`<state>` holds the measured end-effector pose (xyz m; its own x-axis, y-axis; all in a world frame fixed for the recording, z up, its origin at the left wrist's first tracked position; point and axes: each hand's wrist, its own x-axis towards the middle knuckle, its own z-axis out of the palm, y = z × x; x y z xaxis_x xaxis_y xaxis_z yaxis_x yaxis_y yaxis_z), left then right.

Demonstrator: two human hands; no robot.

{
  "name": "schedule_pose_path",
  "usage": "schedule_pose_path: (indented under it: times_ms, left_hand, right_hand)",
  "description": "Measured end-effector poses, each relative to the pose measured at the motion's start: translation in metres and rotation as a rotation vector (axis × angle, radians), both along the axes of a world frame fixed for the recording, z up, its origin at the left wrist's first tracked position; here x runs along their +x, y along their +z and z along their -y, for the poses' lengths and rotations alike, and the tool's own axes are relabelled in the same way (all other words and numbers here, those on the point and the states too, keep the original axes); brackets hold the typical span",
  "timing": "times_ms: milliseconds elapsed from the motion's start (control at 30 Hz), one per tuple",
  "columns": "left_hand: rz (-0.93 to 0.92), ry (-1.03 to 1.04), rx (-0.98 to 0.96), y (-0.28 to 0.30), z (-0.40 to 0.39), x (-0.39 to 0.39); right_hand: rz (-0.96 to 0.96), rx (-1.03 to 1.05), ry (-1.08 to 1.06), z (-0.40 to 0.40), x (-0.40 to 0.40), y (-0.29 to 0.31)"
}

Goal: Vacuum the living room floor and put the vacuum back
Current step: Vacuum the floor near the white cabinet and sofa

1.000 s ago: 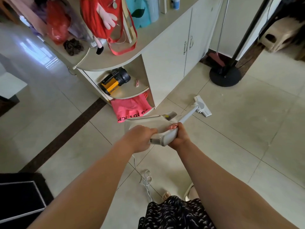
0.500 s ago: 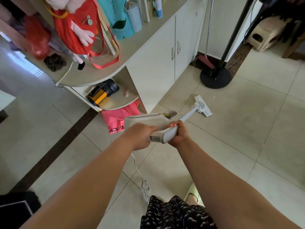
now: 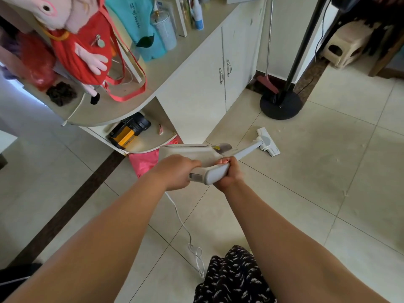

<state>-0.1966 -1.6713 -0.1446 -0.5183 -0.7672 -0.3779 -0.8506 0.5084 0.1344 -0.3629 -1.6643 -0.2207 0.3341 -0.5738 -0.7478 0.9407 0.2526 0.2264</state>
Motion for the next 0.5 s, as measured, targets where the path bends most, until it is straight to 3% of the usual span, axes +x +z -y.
schedule_pose_path:
  times_ms: [500]
  left_hand:
    - [-0.004,-0.13,-0.03,-0.015,0.033,-0.106]
  right_hand:
    - [-0.04,0.053,-0.097,0.023,-0.099,-0.017]
